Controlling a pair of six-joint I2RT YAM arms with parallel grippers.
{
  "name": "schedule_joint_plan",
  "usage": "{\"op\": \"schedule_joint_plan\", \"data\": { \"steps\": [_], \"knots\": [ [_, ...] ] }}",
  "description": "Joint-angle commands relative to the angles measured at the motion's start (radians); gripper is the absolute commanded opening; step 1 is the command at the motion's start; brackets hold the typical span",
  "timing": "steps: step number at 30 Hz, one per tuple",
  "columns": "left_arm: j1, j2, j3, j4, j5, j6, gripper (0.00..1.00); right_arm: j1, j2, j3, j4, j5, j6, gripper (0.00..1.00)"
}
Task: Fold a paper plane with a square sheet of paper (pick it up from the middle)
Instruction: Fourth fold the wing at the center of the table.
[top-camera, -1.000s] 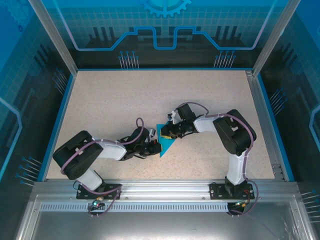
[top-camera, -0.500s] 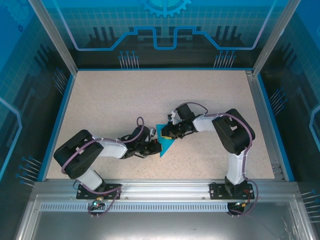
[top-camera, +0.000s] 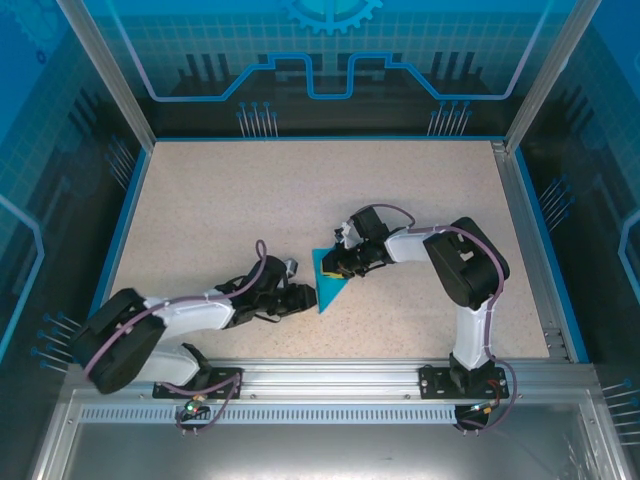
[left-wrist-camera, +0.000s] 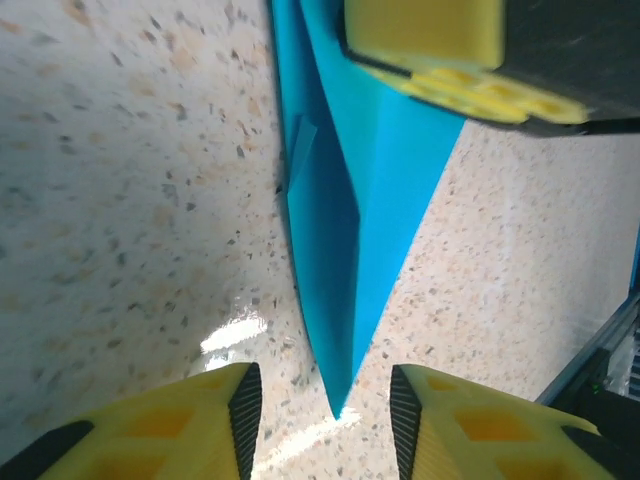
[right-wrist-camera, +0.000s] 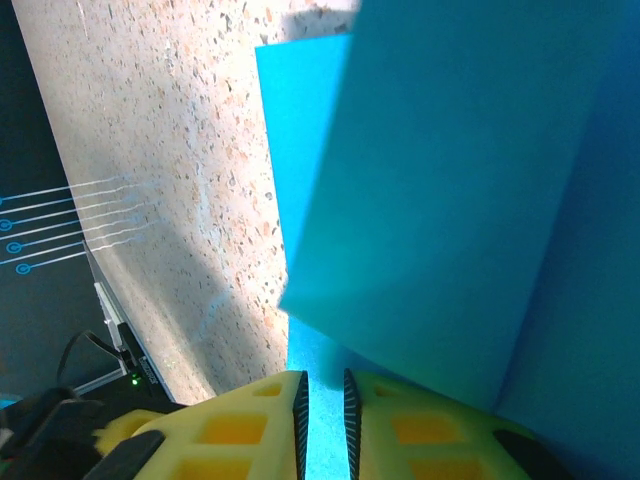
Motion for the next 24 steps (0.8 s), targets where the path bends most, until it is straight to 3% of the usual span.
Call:
{"op": "schedule_joint_plan", "data": {
  "steps": [1,6,15,24],
  "knots": [
    [0.004,-0.079,0.002,-0.107,-0.092,-0.053,0.42,0.023,0.054,-0.012,-0.073,0.069,-0.008,0.2],
    [0.006,-0.078,0.042,-0.128,-0.097,-0.102,0.41,0.024,0.052,-0.012,-0.079,0.074,-0.002,0.2],
    [0.002,0.098,0.133,-0.026,-0.011,-0.118,0.39,0.026,0.049,-0.024,-0.049,0.06,0.027,0.2],
    [0.002,0.205,0.178,-0.022,-0.006,-0.136,0.33,0.027,0.044,-0.032,-0.047,0.061,0.028,0.2]
  ]
}}
